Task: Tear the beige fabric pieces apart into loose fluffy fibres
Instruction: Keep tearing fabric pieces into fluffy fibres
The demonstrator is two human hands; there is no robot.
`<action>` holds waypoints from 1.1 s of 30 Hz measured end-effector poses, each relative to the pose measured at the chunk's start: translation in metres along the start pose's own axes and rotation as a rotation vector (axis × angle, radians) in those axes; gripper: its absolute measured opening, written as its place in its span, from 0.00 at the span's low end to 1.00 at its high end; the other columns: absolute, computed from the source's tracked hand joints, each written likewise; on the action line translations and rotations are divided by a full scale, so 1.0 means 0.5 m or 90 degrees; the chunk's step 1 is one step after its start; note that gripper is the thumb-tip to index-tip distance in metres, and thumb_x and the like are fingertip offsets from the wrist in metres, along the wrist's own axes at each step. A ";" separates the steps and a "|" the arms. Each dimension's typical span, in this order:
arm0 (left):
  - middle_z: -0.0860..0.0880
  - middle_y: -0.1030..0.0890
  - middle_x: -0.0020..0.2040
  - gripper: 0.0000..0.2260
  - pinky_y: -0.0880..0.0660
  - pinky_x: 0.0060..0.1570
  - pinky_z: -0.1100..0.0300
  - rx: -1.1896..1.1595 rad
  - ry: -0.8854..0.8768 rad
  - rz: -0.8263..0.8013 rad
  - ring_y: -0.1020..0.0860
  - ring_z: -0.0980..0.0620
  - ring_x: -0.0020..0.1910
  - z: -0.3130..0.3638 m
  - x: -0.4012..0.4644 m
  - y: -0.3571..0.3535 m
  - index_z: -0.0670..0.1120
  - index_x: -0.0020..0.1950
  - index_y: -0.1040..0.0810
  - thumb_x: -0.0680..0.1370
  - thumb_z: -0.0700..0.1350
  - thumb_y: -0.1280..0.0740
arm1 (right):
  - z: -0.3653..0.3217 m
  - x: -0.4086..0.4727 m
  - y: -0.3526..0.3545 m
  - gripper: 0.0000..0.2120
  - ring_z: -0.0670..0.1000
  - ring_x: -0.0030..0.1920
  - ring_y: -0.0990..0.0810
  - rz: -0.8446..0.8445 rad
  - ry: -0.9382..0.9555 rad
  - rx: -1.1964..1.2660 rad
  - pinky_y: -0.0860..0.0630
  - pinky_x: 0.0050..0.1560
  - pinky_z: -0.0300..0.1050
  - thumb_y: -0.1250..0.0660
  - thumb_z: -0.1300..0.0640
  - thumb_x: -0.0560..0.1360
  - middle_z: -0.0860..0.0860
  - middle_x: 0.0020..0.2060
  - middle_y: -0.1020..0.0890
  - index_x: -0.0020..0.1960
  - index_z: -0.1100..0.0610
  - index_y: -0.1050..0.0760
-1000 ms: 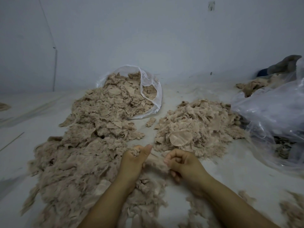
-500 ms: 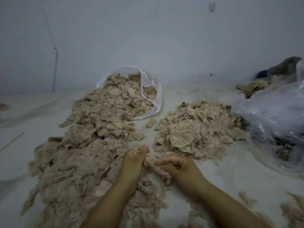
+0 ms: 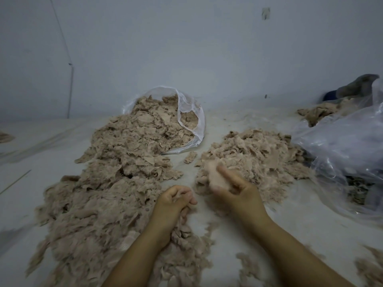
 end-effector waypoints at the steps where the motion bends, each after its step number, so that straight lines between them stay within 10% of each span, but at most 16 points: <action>1: 0.46 0.20 0.34 0.05 0.33 0.22 0.63 -0.009 0.001 0.002 0.32 0.54 0.23 0.001 0.002 0.002 0.40 0.45 0.24 0.79 0.38 0.38 | -0.009 0.009 0.006 0.33 0.29 0.53 0.24 0.001 0.005 0.039 0.25 0.51 0.30 0.28 0.58 0.72 0.35 0.62 0.28 0.72 0.42 0.36; 6: 0.48 0.21 0.30 0.08 0.30 0.23 0.63 -0.102 0.016 0.053 0.28 0.56 0.24 -0.001 0.015 0.020 0.41 0.49 0.25 0.82 0.41 0.43 | 0.011 -0.026 -0.017 0.16 0.44 0.49 0.18 -0.154 -0.099 -0.039 0.20 0.50 0.42 0.30 0.49 0.71 0.47 0.57 0.21 0.58 0.40 0.23; 11: 0.51 0.19 0.38 0.05 0.25 0.36 0.65 0.104 -0.069 0.035 0.22 0.56 0.35 0.000 0.019 0.024 0.48 0.48 0.23 0.80 0.44 0.38 | 0.049 -0.069 -0.073 0.08 0.40 0.41 0.25 -0.359 -0.007 -0.431 0.29 0.45 0.32 0.26 0.47 0.70 0.43 0.41 0.22 0.46 0.50 0.19; 16: 0.68 0.22 0.50 0.12 0.31 0.48 0.77 0.476 -0.104 -0.264 0.25 0.71 0.51 0.007 0.007 0.021 0.68 0.48 0.24 0.68 0.58 0.26 | 0.054 -0.048 -0.039 0.08 0.39 0.28 0.28 -0.183 -0.061 -0.258 0.32 0.32 0.31 0.34 0.58 0.77 0.45 0.29 0.26 0.39 0.53 0.27; 22: 0.58 0.22 0.45 0.01 0.31 0.44 0.73 0.506 -0.067 -0.172 0.24 0.65 0.42 0.000 0.017 0.085 0.52 0.48 0.24 0.78 0.47 0.34 | 0.072 -0.041 -0.016 0.10 0.46 0.19 0.34 -0.150 -0.196 -0.008 0.36 0.22 0.37 0.31 0.61 0.75 0.48 0.19 0.30 0.36 0.56 0.25; 25: 0.53 0.20 0.50 0.10 0.27 0.52 0.57 0.508 -0.077 -0.196 0.22 0.55 0.49 0.016 0.006 0.071 0.54 0.50 0.23 0.73 0.57 0.35 | 0.070 -0.042 -0.023 0.07 0.46 0.19 0.37 -0.165 -0.173 0.024 0.38 0.21 0.35 0.29 0.60 0.74 0.48 0.20 0.30 0.37 0.58 0.24; 29: 0.62 0.24 0.58 0.31 0.26 0.55 0.63 0.508 -0.083 -0.262 0.26 0.65 0.55 0.026 -0.008 -0.013 0.61 0.65 0.28 0.64 0.66 0.30 | 0.058 -0.044 -0.033 0.06 0.44 0.20 0.35 -0.130 -0.140 0.058 0.38 0.21 0.36 0.30 0.62 0.73 0.49 0.23 0.27 0.37 0.57 0.22; 33: 0.50 0.23 0.38 0.12 0.26 0.42 0.54 0.557 -0.012 -0.376 0.24 0.52 0.39 -0.001 0.004 -0.032 0.44 0.43 0.22 0.70 0.52 0.25 | 0.051 -0.039 -0.017 0.06 0.42 0.20 0.34 -0.038 -0.141 0.098 0.36 0.23 0.34 0.30 0.65 0.73 0.48 0.23 0.27 0.38 0.61 0.24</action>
Point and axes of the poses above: each hand's wrist, its own x-axis towards the middle knuckle, its own y-axis out of the back of the hand, z = x × y, the point moved 4 cm from there along x, towards the middle knuckle
